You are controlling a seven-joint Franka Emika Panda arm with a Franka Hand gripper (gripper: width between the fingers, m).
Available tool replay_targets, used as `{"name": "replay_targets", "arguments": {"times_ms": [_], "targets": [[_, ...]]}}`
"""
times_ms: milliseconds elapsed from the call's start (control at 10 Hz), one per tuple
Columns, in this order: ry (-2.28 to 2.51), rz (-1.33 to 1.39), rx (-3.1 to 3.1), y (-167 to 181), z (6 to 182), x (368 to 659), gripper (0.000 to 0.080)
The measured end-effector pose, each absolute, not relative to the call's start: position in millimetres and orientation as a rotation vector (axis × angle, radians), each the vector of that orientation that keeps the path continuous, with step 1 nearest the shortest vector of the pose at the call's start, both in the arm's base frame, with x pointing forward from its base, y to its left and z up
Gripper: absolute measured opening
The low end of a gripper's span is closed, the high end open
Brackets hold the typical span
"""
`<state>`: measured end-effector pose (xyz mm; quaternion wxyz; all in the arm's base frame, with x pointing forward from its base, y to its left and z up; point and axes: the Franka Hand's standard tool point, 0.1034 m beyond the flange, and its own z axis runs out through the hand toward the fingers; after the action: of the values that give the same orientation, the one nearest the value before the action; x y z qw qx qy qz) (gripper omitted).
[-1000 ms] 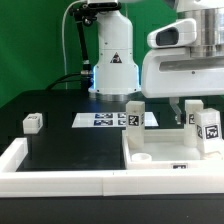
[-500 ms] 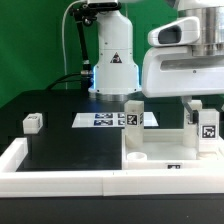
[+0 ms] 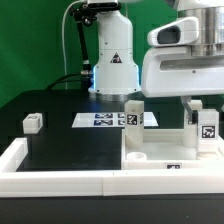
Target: Assemble square table
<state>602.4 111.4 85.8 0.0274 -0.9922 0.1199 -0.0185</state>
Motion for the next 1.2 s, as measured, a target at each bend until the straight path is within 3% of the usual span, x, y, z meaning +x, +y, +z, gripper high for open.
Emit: {"name": "replay_targets", "arguments": {"times_ms": [800,1200], "targets": [[1.519,-0.001,-2.661,117.0,83.8,601.9,0.0293],[1.832,0.016,-2.458,117.6,83.6,602.9,0.0294]]}}
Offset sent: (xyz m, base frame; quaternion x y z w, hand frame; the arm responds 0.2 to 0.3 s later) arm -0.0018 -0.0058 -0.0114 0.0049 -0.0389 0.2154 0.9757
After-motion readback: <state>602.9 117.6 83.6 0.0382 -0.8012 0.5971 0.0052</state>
